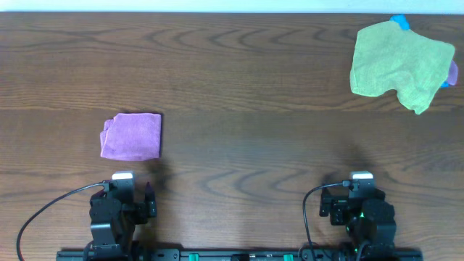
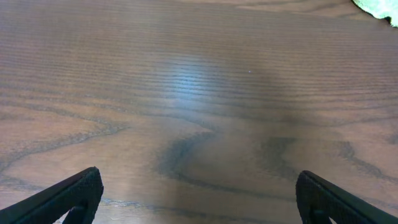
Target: Fold the cloth
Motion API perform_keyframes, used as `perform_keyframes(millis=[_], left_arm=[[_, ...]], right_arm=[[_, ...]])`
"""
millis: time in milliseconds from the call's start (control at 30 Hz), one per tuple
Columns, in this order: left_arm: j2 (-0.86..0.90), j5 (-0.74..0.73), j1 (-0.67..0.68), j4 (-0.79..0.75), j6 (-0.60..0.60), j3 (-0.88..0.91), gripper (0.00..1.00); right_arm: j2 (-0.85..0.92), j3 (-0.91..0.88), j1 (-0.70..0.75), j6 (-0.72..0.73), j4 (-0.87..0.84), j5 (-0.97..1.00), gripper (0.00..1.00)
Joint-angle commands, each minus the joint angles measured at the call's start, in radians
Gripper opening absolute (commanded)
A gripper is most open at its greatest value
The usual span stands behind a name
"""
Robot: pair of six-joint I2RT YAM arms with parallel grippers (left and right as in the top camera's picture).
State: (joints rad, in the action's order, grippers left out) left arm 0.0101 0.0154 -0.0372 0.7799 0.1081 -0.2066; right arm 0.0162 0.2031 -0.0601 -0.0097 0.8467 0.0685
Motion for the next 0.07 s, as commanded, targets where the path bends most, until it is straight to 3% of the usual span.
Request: perform_keyframes(millis=[0, 33], left_arm=[[-0.006, 0.014, 0.004, 0.030, 0.000, 0.028, 0.96], [-0.006, 0.014, 0.004, 0.030, 0.000, 0.028, 0.95]], right_arm=[[-0.011, -0.013, 0.010, 0.016, 0.002, 0.013, 0.99], [-0.011, -0.013, 0.010, 0.016, 0.002, 0.013, 0.99]])
